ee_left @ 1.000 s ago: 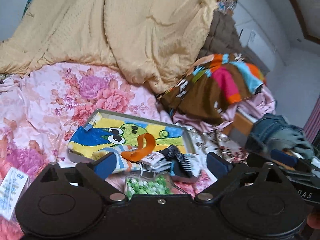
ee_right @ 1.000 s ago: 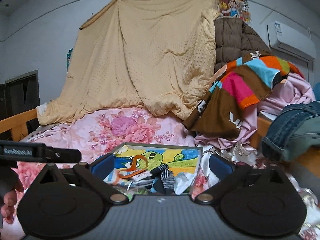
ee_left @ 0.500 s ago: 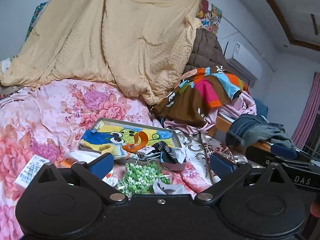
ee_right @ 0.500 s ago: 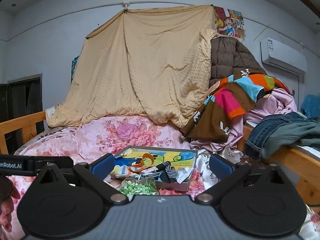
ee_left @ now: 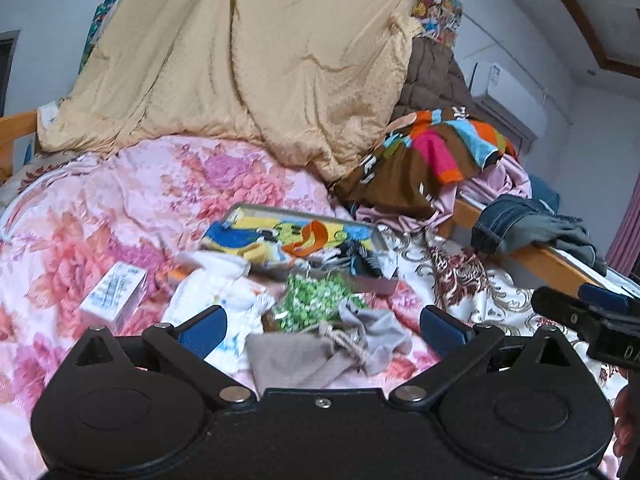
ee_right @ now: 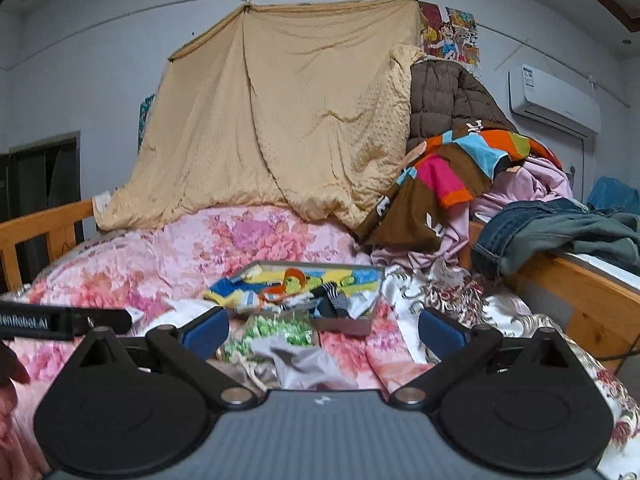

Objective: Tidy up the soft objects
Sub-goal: 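Move both open tools back over the pile toward the grey pouch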

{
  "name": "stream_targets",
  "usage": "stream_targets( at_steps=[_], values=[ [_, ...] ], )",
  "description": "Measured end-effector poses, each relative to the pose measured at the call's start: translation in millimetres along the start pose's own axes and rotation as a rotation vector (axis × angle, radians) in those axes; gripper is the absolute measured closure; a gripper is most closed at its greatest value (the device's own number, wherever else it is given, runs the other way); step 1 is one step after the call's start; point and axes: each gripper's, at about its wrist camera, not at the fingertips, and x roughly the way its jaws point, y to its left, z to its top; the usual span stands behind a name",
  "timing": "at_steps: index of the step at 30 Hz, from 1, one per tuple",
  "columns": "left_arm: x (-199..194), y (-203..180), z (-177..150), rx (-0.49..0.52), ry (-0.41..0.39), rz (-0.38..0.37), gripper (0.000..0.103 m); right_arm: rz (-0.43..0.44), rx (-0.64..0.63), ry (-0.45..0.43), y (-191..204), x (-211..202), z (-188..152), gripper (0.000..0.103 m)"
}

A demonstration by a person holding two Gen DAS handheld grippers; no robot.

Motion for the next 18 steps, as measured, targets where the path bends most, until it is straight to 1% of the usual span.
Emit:
stream_targets(
  at_steps=[4,9,11,13,18],
  values=[
    [-5,1,-4,0.01,0.021,0.025,0.001,0.005,0.01,0.038,3,0,-9,0.0],
    [-2,5,-11,0.019,0.082,0.055,0.001,0.006,-0.007,0.063,9,4,-15,0.0],
    [-2,6,-12,0.022,0.092,0.076,0.001,0.01,-0.007,0.069,11,5,-17,0.0],
    [-1,7,-12,0.015,0.101,0.088,0.001,0.009,-0.013,0.077,13,7,-19,0.0],
    [4,12,-13,-0.019,0.156,0.097,0.001,0.02,-0.015,0.093,17,12,-25,0.0]
  ],
)
